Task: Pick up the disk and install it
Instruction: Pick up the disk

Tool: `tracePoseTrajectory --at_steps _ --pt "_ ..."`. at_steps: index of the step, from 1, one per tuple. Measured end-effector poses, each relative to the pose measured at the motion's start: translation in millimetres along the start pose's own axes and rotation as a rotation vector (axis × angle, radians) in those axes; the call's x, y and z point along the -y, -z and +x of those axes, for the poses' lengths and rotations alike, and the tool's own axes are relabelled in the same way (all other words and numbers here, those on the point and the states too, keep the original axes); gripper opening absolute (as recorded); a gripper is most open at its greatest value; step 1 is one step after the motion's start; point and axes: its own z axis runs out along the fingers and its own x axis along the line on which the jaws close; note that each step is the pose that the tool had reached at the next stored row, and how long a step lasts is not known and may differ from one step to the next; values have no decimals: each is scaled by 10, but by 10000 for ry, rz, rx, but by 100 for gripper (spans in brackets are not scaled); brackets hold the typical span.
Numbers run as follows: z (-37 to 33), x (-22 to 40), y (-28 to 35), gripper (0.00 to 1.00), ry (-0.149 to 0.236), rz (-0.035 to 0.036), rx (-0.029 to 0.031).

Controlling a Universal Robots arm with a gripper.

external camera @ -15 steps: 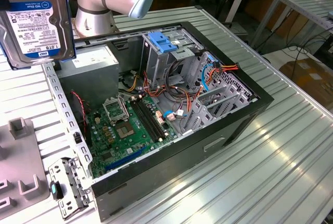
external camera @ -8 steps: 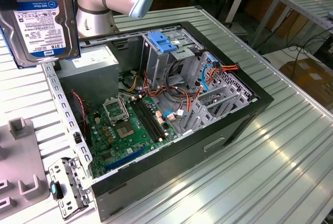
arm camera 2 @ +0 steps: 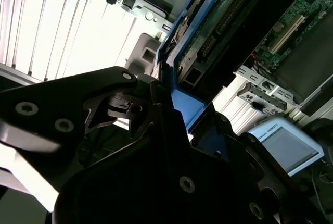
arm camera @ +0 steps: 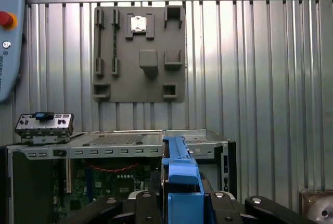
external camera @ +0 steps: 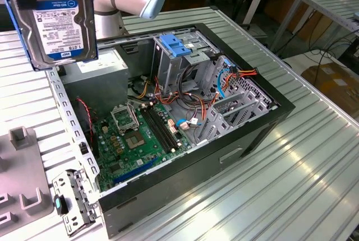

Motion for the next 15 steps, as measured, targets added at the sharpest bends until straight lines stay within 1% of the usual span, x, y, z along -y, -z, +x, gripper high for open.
tracePoseTrajectory --at_steps 1,3,4,8,12,15 --pt "-1 44 1 37 0 0 0" --pt "-3 100 2 37 1 -1 -1" --pt "-4 139 3 37 0 0 -1" --pt "-7 243 3 37 0 1 1" --pt "-10 329 5 37 0 0 0" --pt "-11 377 5 37 1 0 0"
